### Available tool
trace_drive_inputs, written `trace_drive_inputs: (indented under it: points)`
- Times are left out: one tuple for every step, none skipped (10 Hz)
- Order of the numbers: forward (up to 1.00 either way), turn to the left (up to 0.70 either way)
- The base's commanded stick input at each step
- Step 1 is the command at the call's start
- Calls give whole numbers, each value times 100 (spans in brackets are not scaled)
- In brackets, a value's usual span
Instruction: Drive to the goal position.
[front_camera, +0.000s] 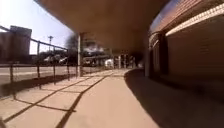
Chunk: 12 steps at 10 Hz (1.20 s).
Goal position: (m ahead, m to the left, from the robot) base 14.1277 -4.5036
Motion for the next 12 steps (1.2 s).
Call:
trace_drive_inputs:
  points:
    - [85,0]
    - [85,0]
    - [85,0]
    - [85,0]
    - [85,0]
    - [85,0]
    - [85,-23]
    - [85,-10]
    - [85,0]
    - [85,0]
    - [85,0]
    - [85,0]
